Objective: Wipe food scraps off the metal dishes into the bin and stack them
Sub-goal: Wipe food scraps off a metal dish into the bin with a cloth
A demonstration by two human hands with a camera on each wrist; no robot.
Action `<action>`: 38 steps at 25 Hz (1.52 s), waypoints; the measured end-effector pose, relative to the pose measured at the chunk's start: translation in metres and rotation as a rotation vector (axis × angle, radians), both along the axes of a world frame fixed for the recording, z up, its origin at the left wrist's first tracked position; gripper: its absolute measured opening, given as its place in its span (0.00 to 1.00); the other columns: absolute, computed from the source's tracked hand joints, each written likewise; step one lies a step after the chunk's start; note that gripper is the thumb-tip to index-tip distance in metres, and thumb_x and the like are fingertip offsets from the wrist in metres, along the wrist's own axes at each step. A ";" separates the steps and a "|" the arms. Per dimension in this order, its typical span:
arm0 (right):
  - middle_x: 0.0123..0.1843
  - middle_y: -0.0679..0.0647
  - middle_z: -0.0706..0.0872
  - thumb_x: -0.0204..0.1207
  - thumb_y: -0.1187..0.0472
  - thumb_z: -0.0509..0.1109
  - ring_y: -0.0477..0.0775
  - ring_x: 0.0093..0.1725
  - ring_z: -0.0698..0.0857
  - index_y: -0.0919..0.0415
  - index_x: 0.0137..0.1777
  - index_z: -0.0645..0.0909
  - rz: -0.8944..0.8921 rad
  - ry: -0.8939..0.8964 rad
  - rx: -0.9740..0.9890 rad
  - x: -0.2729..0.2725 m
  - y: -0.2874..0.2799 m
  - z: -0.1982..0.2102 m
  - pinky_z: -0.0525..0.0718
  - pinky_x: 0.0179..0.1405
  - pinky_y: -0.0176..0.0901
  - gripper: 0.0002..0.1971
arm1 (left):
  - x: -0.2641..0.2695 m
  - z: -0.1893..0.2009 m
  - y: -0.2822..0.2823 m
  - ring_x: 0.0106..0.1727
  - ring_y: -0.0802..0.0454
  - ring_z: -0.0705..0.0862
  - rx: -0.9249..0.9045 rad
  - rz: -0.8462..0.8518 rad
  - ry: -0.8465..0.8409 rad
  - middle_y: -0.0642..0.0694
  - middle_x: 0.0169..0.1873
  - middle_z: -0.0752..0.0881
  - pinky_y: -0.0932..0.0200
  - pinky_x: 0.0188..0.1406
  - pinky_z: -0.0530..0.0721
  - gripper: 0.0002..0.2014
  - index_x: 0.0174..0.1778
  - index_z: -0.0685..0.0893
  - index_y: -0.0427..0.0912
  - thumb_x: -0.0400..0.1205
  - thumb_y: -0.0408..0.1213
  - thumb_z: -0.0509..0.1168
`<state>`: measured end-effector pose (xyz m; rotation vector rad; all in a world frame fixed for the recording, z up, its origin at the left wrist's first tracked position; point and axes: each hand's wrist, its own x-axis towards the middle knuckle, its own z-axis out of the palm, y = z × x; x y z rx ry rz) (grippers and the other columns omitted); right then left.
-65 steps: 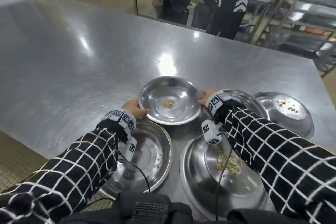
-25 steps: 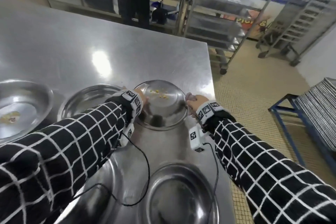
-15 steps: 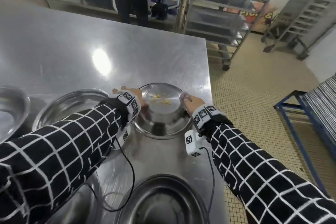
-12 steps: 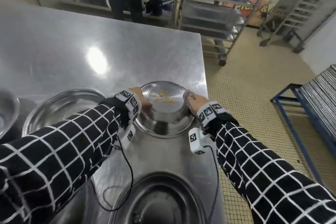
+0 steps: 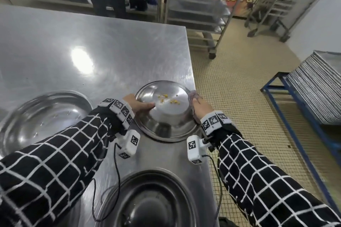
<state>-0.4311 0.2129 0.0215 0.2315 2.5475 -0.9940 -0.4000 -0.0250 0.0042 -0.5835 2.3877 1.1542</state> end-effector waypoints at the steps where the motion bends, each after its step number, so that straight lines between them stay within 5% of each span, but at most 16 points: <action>1: 0.75 0.62 0.74 0.88 0.52 0.48 0.62 0.72 0.74 0.55 0.78 0.69 -0.020 0.016 -0.040 0.003 0.003 0.001 0.70 0.66 0.43 0.22 | 0.001 0.000 -0.001 0.35 0.48 0.85 0.063 0.029 0.039 0.43 0.34 0.87 0.55 0.37 0.84 0.38 0.39 0.84 0.37 0.53 0.71 0.74; 4: 0.71 0.64 0.78 0.88 0.52 0.49 0.63 0.70 0.77 0.58 0.76 0.72 -0.039 0.053 -0.105 0.008 0.010 0.008 0.74 0.57 0.41 0.21 | 0.008 0.013 0.004 0.37 0.47 0.87 0.222 0.134 0.141 0.40 0.40 0.88 0.56 0.33 0.84 0.35 0.52 0.83 0.35 0.59 0.60 0.78; 9: 0.68 0.68 0.77 0.87 0.49 0.50 0.67 0.65 0.77 0.64 0.71 0.75 -0.205 0.246 -0.141 0.012 0.022 0.033 0.72 0.64 0.50 0.24 | 0.014 0.041 0.011 0.46 0.38 0.90 0.380 0.223 0.312 0.38 0.49 0.89 0.41 0.49 0.88 0.53 0.59 0.81 0.41 0.43 0.70 0.80; 13: 0.67 0.69 0.77 0.87 0.53 0.49 0.67 0.65 0.76 0.67 0.68 0.76 -0.354 0.404 -0.154 0.039 0.040 0.072 0.71 0.61 0.50 0.22 | 0.029 0.066 0.031 0.45 0.42 0.90 0.468 0.282 0.469 0.40 0.48 0.90 0.47 0.47 0.89 0.55 0.60 0.82 0.40 0.44 0.76 0.75; 18: 0.70 0.69 0.76 0.88 0.55 0.48 0.67 0.68 0.75 0.68 0.70 0.74 -0.510 0.436 -0.098 0.107 0.071 0.102 0.70 0.62 0.49 0.22 | 0.063 0.099 0.070 0.32 0.52 0.86 0.443 0.200 0.503 0.51 0.28 0.86 0.62 0.30 0.80 0.23 0.40 0.87 0.45 0.72 0.63 0.70; 21: 0.73 0.68 0.74 0.88 0.55 0.48 0.67 0.71 0.73 0.68 0.73 0.72 -0.625 0.455 -0.074 0.164 0.092 0.111 0.69 0.65 0.49 0.23 | 0.087 0.111 0.093 0.40 0.45 0.88 0.461 0.056 0.489 0.49 0.29 0.85 0.64 0.32 0.79 0.22 0.39 0.87 0.43 0.76 0.61 0.68; 25: 0.73 0.69 0.74 0.88 0.55 0.49 0.67 0.71 0.73 0.68 0.72 0.73 -0.789 0.472 -0.031 0.237 0.119 0.116 0.69 0.64 0.49 0.23 | 0.130 0.126 0.124 0.31 0.57 0.80 0.460 -0.151 0.425 0.50 0.31 0.82 0.77 0.16 0.71 0.25 0.51 0.85 0.36 0.80 0.58 0.63; 27: 0.74 0.69 0.73 0.87 0.53 0.49 0.68 0.71 0.73 0.66 0.73 0.73 -0.884 0.483 -0.005 0.274 0.136 0.116 0.69 0.65 0.50 0.23 | 0.151 0.130 0.146 0.34 0.54 0.84 0.543 -0.220 0.355 0.48 0.34 0.85 0.70 0.26 0.80 0.28 0.53 0.85 0.37 0.75 0.62 0.67; 30: 0.74 0.69 0.72 0.87 0.52 0.49 0.68 0.70 0.73 0.65 0.74 0.73 -1.014 0.481 0.050 0.329 0.161 0.115 0.69 0.64 0.51 0.23 | 0.180 0.130 0.181 0.42 0.42 0.89 0.641 -0.334 0.210 0.41 0.40 0.90 0.45 0.54 0.87 0.42 0.50 0.87 0.36 0.57 0.73 0.72; 34: 0.72 0.70 0.74 0.87 0.52 0.50 0.67 0.69 0.73 0.68 0.71 0.75 -1.136 0.511 0.064 0.389 0.188 0.109 0.68 0.66 0.52 0.23 | 0.206 0.121 0.227 0.45 0.39 0.89 0.642 -0.452 0.118 0.38 0.42 0.91 0.45 0.56 0.86 0.33 0.46 0.86 0.36 0.68 0.68 0.69; 38: 0.64 0.70 0.80 0.86 0.55 0.53 0.67 0.64 0.78 0.71 0.62 0.79 -1.238 0.557 0.085 0.436 0.223 0.091 0.71 0.60 0.50 0.21 | 0.229 0.099 0.277 0.49 0.37 0.89 0.584 -0.514 0.075 0.37 0.45 0.90 0.43 0.60 0.84 0.33 0.41 0.85 0.39 0.67 0.71 0.67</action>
